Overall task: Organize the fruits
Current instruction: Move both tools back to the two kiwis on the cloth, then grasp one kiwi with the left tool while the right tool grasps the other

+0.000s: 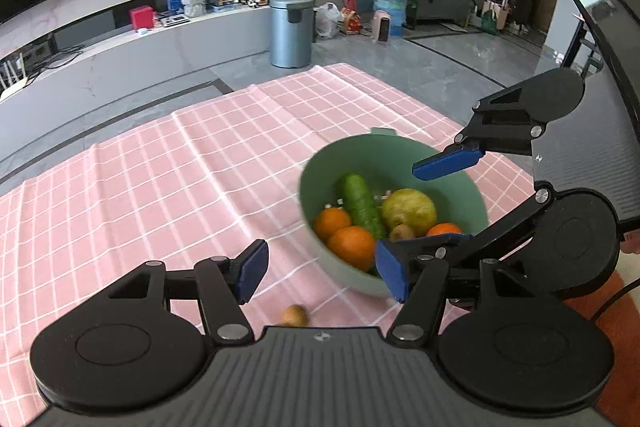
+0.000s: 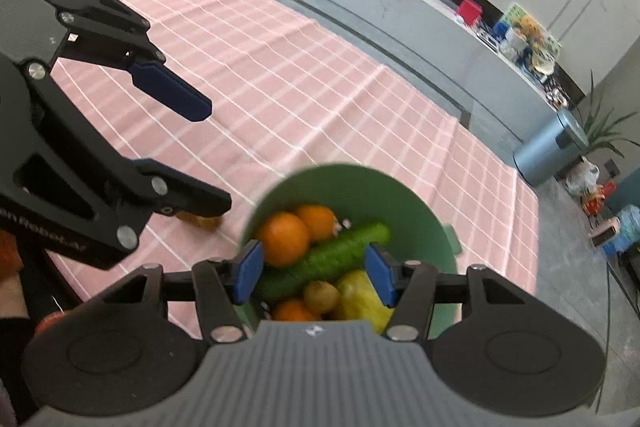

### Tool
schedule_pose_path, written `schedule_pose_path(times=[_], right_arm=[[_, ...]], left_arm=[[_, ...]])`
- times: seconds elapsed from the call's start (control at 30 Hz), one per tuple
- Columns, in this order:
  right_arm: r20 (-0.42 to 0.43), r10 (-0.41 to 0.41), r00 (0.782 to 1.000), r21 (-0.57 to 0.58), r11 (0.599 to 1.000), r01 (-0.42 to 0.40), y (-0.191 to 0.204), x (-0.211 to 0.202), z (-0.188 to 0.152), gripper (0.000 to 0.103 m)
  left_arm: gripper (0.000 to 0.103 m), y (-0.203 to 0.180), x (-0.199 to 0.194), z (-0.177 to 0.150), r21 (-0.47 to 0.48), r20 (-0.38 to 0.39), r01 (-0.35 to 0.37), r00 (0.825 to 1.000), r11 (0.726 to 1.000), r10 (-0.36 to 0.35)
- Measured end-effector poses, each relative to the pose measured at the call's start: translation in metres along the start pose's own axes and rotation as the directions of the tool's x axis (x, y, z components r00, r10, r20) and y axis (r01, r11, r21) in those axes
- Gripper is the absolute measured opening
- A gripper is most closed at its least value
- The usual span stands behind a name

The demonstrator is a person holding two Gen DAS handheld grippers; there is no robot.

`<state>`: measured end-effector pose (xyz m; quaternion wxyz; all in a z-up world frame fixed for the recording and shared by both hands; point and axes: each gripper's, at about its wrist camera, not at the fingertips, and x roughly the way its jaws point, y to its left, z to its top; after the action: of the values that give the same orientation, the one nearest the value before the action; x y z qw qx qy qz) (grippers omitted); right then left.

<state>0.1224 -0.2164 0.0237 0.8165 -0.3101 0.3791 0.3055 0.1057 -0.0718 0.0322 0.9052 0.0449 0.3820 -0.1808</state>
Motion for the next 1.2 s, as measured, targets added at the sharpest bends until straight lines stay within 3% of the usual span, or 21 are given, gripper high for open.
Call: schedule_pose_path(times=[0.27, 0.53, 0.73, 0.97, 1.2], right_arm=[[0.053, 0.062, 0.997, -0.068, 0.996, -0.059, 0.032, 0.012, 0.021, 0.054], [0.026, 0.119, 0.993, -0.184, 0.976, -0.113, 0.051, 0.039, 0.037, 0.054], [-0.06, 0.151, 0.987, -0.29, 0.943, -0.162, 0.059, 0.064, 0.046, 0.047], [-0.186, 0.196, 0.963, -0.42, 0.87, -0.258, 0.067, 0.087, 0.046, 0.035], [-0.269, 0.234, 0.934, -0.457, 0.823, -0.338, 0.069, 0.109, 0.043, 0.03]], left_arm=[[0.065, 0.039, 0.002, -0.019, -0.1, -0.03, -0.014, 0.999, 0.995, 0.011], [0.063, 0.064, 0.011, -0.042, -0.151, -0.047, 0.078, 0.995, 0.985, -0.086], [0.063, 0.082, 0.022, -0.06, -0.206, -0.057, 0.14, 0.986, 0.969, -0.155], [0.063, 0.08, 0.038, -0.073, -0.2, -0.091, 0.189, 0.973, 0.961, -0.211], [0.047, 0.073, 0.054, -0.076, -0.143, -0.122, 0.227, 0.962, 0.963, -0.245]])
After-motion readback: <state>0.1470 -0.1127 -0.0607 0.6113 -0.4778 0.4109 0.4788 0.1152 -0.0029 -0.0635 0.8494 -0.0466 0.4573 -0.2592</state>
